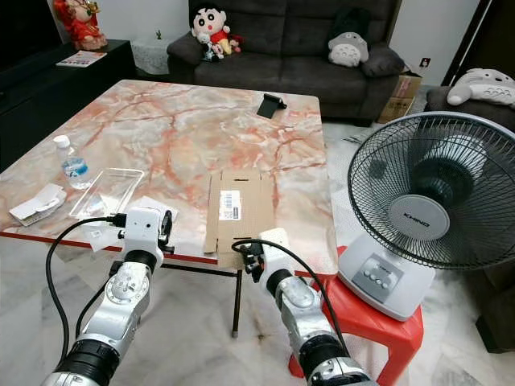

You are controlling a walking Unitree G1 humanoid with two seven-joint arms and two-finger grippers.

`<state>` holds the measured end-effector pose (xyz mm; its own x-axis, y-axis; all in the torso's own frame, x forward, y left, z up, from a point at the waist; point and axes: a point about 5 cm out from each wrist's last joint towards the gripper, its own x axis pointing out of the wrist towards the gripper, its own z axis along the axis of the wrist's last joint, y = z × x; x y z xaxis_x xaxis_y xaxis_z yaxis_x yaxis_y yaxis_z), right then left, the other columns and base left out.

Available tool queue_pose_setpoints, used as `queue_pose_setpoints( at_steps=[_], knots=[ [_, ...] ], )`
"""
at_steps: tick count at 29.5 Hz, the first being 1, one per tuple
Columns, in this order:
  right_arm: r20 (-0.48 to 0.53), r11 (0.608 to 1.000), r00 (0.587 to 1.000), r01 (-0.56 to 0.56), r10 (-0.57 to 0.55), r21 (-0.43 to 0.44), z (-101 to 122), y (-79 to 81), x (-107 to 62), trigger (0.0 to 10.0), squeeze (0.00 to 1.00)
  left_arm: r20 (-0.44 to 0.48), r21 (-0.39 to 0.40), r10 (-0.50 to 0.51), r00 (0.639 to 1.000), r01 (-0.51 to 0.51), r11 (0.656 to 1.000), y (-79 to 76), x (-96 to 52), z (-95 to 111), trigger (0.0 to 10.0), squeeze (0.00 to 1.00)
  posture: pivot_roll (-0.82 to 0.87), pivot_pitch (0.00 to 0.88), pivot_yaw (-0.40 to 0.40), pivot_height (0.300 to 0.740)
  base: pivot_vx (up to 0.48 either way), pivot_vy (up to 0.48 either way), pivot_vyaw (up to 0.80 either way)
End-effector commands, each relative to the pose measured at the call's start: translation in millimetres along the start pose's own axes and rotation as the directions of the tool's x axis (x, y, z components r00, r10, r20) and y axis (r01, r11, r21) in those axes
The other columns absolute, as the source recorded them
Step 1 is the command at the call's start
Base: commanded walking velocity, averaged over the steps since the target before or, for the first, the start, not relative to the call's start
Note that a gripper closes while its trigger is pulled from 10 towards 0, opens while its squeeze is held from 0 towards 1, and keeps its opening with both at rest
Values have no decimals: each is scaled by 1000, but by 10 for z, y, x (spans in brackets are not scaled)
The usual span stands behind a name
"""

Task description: Picking trash to rubbish bin

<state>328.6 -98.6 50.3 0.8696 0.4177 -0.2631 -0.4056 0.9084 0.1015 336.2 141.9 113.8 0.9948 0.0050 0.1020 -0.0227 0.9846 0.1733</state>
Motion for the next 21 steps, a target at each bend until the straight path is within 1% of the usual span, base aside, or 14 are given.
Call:
queue_pose_setpoints(
  at_steps=[1,7,14,21],
  knots=[
    [-2,1000,1000,19,-19,11,-20,-68,-46,10000,0,5,-1,-19,1000,19,1000,-36,21,37,10000,0,-28,34,-43,740,0,0,0],
    [-7,998,998,65,-65,17,-64,-231,-152,10000,0,1,-4,-30,1000,30,1000,-49,27,35,10000,0,-36,34,-40,740,0,0,0],
    [-1,995,995,96,-96,14,-49,-348,-222,10000,0,-2,-5,-41,999,41,999,-61,30,31,10000,0,-37,31,-38,740,0,0,0],
    [2,995,995,101,-101,14,-46,-375,-253,10000,0,-6,-6,-48,999,48,999,-72,27,25,10000,0,-39,31,-37,740,0,0,0]
  ],
)
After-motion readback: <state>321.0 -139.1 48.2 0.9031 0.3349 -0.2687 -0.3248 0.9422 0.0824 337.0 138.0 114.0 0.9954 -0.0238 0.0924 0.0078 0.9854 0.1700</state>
